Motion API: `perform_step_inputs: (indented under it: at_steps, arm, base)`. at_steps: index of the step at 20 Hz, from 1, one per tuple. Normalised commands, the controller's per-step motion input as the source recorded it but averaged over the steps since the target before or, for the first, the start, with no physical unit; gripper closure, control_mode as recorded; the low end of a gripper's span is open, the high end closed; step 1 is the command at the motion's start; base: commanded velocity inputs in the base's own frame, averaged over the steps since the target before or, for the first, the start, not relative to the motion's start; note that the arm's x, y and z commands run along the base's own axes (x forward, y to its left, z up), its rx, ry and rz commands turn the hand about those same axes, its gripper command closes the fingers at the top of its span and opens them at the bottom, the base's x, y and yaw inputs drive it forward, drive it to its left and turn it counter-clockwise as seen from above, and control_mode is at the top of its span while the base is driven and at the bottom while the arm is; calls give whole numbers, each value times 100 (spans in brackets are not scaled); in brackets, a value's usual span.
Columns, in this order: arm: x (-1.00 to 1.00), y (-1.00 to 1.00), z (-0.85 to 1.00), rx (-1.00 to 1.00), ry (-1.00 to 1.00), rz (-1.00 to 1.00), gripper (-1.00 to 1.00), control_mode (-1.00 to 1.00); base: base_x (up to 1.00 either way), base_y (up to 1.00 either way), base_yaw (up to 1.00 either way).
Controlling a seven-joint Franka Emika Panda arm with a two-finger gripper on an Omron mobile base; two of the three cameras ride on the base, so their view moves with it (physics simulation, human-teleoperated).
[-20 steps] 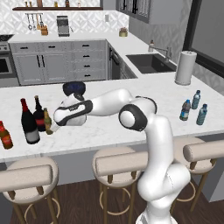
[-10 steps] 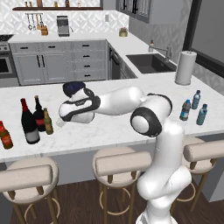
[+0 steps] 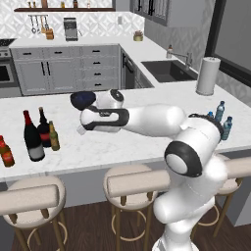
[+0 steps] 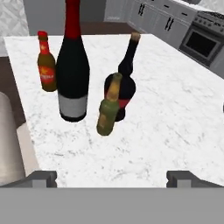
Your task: Move the plastic bottles in the middle to the plastics group, and the glass bottles in the middle to the glass group.
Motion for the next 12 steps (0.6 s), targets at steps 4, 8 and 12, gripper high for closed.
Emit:
perform_step_inputs:
  at_steps: [4,8,12]
  arm:
    - [-40,-100,23,0,0,-19,-100,-100]
    - [-39,-100,50,0,0,-14,-100,-100]
    - [-53,-100,67,0,0,-12,-100,-100]
  base:
    - [0,0,0]
    - [0,0,0]
    - [0,0,0]
